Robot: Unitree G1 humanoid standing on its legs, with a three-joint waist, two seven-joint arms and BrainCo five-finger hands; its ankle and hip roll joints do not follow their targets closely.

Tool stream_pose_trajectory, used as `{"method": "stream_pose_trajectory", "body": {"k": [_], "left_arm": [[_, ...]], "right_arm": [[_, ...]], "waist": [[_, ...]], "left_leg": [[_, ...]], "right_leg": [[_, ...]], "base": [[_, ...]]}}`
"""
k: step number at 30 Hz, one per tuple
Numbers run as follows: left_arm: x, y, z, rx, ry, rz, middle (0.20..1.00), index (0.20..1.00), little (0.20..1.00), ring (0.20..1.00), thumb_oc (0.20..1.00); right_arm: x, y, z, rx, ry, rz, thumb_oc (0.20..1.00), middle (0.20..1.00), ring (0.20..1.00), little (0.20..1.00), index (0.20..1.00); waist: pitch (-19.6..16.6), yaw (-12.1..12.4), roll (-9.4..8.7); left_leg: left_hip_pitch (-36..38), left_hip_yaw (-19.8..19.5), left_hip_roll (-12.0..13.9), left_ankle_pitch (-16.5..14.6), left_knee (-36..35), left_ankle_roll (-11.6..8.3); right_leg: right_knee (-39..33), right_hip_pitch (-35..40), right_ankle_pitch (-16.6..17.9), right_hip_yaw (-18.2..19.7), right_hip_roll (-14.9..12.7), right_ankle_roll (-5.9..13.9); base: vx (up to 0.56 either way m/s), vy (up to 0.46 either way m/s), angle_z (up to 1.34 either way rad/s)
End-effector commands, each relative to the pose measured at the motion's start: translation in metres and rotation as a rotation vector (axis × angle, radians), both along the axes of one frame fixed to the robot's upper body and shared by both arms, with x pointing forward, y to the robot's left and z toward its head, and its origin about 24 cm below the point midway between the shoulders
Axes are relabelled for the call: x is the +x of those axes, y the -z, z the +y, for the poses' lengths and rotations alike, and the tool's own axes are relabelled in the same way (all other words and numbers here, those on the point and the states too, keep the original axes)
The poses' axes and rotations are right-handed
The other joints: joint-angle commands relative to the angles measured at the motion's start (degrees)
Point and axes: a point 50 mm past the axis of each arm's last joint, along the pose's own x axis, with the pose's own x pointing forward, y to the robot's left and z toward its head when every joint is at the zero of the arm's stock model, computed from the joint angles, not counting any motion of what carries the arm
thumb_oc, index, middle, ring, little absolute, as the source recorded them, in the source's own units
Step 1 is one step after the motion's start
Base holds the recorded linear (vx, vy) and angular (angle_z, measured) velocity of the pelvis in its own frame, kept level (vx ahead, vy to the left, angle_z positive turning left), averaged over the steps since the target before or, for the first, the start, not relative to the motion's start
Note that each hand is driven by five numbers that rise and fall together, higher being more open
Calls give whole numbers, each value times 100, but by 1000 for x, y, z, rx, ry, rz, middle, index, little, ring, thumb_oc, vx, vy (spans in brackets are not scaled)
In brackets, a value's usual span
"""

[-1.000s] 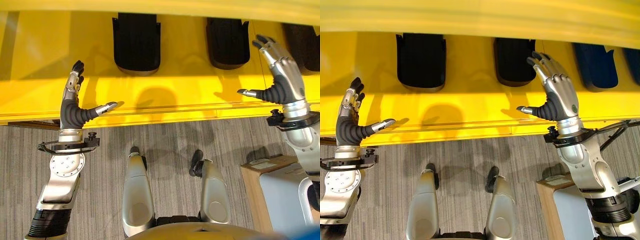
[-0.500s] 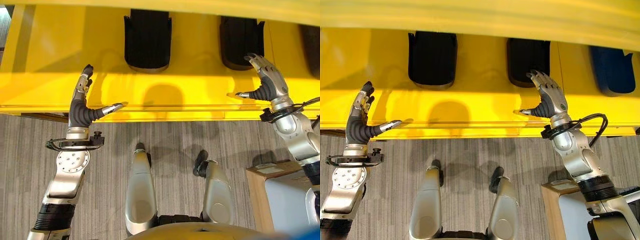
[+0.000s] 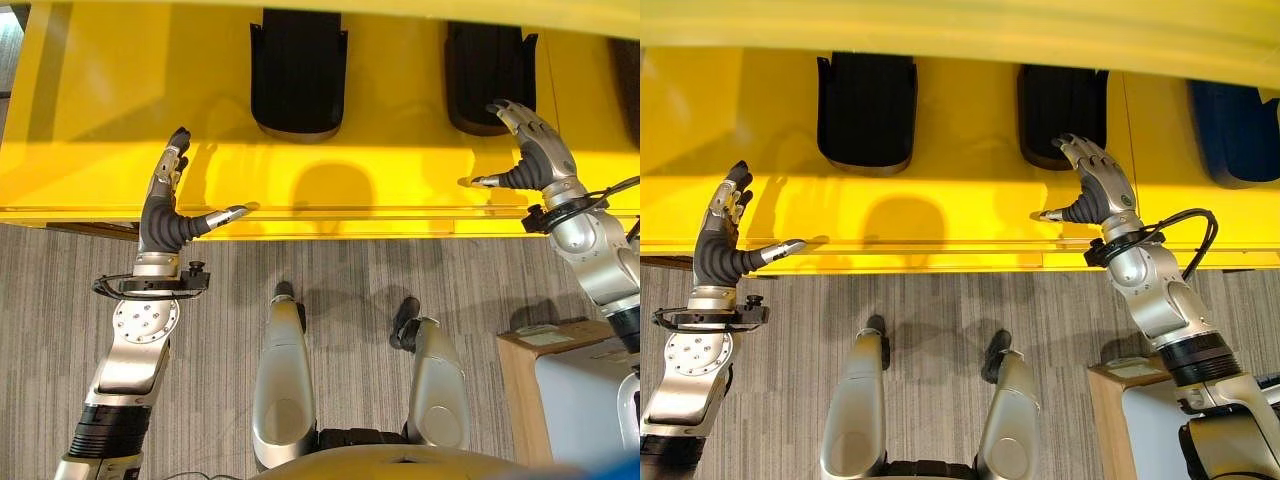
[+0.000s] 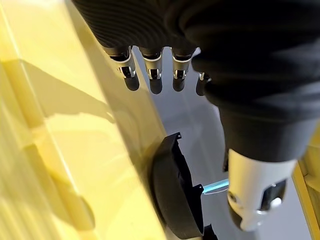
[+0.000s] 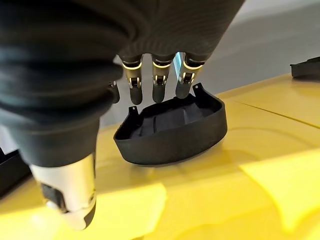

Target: Move parts from the plastic box to the shelf.

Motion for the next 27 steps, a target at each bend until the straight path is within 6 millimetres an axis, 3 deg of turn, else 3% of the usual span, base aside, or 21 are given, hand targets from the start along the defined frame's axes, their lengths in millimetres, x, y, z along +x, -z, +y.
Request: {"method": "stream_pose_trajectory", "body": {"k": [1,10,27], "left_arm": [[-6,-11,-5,13,47,-67,1000,1000,1000,1000,1000],[-7,-9,-2,19,38,-54,1000,1000,1000,1000,1000],[-8,-6,4,17,20,-34,1000,1000,1000,1000,1000]], "right_arm": [[4,-26,-2,-58,5,-73,1000,1000,1000,1000,1000],[6,-27,-1,-154,4,-35,1000,1000,1000,1000,1000],[7,-29,-12,-140,24,9,1000,1000,1000,1000,1000]], "waist": [[-210,93,-49],[-191,128,-74],[-126,152,-55]], "left_leg": [[-329,-76,274,607,-300,8],[-420,-99,235,581,-253,21],[-488,-109,208,579,-229,47]], "right_leg": [[-40,561,8,334,-303,196],[-10,538,6,299,-329,205],[83,428,-15,300,-345,196]], "base": [[0,0,0],[0,0,0],[1,0,1]]}}
